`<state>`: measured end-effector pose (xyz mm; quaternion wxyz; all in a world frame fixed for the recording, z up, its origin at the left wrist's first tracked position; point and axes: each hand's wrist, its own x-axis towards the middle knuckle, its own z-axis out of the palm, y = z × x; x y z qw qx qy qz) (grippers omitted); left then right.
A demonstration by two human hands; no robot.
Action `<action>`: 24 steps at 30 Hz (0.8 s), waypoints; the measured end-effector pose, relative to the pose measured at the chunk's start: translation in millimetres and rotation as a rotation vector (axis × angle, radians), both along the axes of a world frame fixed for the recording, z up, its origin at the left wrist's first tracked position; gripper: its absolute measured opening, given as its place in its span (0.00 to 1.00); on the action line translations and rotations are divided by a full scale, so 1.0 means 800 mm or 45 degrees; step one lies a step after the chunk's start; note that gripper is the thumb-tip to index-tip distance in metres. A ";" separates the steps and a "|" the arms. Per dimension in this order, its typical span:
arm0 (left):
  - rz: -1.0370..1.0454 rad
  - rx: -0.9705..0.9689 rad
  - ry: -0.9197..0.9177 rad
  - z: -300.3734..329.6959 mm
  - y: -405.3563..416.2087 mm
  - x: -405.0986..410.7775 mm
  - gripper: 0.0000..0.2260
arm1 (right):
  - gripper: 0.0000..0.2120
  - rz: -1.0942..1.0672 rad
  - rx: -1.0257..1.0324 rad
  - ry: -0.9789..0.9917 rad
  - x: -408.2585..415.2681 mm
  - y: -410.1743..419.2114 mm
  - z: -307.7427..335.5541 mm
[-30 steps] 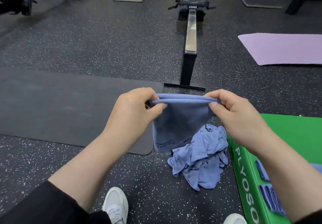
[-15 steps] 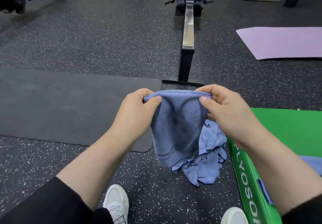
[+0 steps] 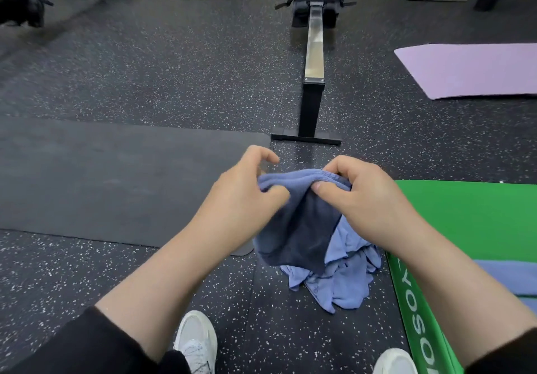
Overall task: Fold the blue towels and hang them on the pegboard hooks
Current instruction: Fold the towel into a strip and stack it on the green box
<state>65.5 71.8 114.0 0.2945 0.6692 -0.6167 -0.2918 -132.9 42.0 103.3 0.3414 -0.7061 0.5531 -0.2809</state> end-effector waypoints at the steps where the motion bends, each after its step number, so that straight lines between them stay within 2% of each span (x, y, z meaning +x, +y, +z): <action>1: -0.054 0.009 -0.082 -0.003 0.002 -0.003 0.13 | 0.06 0.005 0.001 0.014 0.001 0.001 -0.001; 4: -0.081 0.016 -0.258 -0.010 0.004 -0.011 0.08 | 0.05 0.013 -0.010 0.039 0.003 0.002 -0.003; 7: 0.017 0.064 -0.271 -0.017 0.000 -0.018 0.10 | 0.06 -0.002 -0.032 0.054 0.003 0.001 -0.005; 11: 0.133 0.189 0.166 -0.016 -0.003 -0.027 0.02 | 0.06 -0.060 -0.105 0.091 0.006 0.003 -0.007; 14: 0.223 0.218 0.432 -0.010 0.000 -0.033 0.04 | 0.05 -0.062 -0.119 0.164 0.011 0.009 -0.008; 18: 0.257 0.184 0.535 -0.008 0.003 -0.038 0.09 | 0.04 0.004 -0.066 0.199 0.019 0.015 -0.006; 24: 0.255 0.169 0.788 -0.004 0.007 -0.043 0.16 | 0.10 0.105 0.012 -0.076 0.017 0.009 0.001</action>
